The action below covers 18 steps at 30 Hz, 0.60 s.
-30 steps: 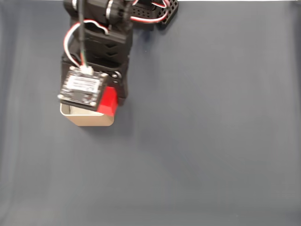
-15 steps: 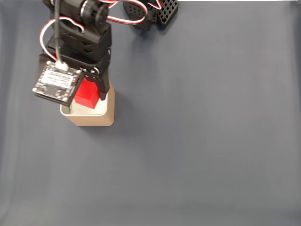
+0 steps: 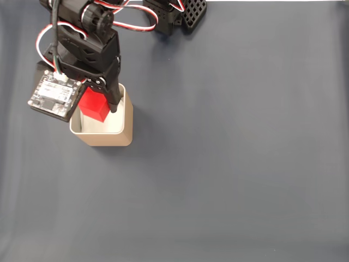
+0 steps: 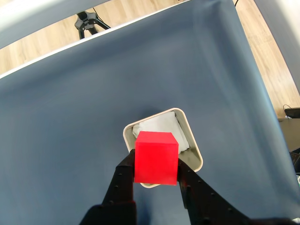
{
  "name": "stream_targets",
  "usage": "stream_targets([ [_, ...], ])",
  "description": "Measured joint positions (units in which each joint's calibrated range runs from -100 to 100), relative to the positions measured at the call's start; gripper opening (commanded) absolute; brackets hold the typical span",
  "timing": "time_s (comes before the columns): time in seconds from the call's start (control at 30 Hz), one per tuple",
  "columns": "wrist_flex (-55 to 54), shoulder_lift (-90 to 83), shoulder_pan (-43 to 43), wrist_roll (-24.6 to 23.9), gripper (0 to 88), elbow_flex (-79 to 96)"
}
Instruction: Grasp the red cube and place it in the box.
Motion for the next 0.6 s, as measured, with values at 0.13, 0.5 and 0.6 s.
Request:
stream_targets([
  [0.13, 0.0, -0.7, 0.0, 0.0, 1.8, 1.2],
  [0.5, -0.1, -2.4, 0.9, 0.1, 13.9, 3.1],
  [0.6, -1.2, -2.4, 0.9, -0.3, 20.4, 3.1],
])
